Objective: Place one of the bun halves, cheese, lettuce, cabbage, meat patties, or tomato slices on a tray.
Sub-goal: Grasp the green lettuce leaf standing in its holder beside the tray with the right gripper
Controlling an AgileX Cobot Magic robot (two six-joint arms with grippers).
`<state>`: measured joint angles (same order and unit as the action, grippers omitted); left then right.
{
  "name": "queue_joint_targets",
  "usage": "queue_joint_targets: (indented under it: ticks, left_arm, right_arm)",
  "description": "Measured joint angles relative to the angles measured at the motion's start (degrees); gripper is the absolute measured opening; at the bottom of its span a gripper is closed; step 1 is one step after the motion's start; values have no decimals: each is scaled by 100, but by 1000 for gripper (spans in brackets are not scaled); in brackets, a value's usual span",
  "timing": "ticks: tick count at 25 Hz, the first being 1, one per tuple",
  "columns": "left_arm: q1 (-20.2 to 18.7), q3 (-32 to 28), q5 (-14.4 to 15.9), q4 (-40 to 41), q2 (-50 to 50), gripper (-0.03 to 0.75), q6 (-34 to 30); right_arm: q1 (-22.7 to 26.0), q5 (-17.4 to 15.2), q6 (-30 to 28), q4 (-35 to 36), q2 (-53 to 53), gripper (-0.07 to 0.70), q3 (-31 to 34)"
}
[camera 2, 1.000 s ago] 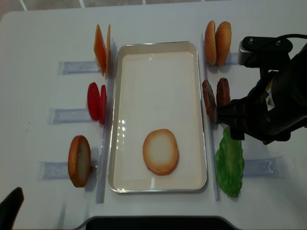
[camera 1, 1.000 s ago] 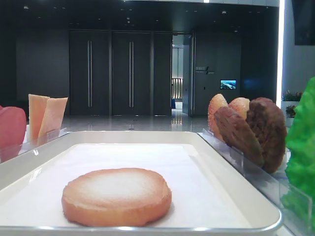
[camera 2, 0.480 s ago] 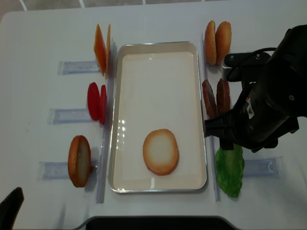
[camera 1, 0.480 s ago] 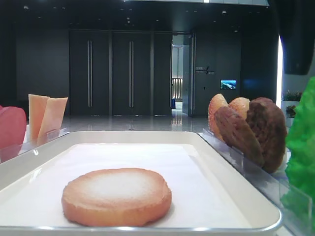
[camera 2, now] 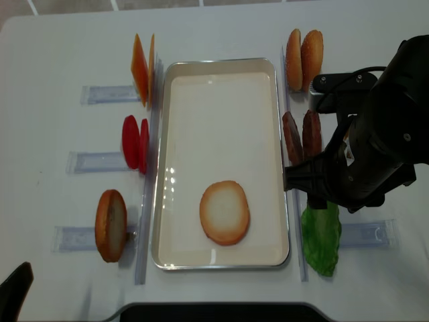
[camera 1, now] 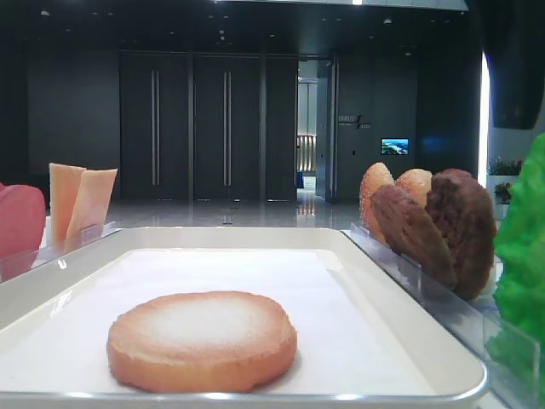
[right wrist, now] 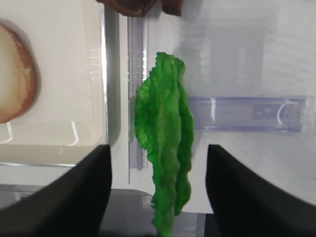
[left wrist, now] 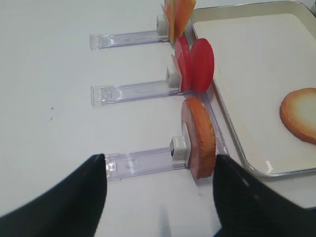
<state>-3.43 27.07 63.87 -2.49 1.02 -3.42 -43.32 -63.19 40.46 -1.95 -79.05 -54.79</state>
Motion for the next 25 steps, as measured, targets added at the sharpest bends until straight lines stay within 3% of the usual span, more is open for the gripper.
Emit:
queue_joint_targets:
  ticks: [10, 20, 25]
  left_arm:
    - [0, 0, 0, 0, 0, 517, 0]
    - [0, 0, 0, 0, 0, 517, 0]
    - [0, 0, 0, 0, 0, 517, 0]
  right_arm:
    - [0, 0, 0, 30, -27, 318, 0]
    - [0, -2, -25, 195, -112, 297, 0]
    - [0, -7, -25, 142, -112, 164, 0]
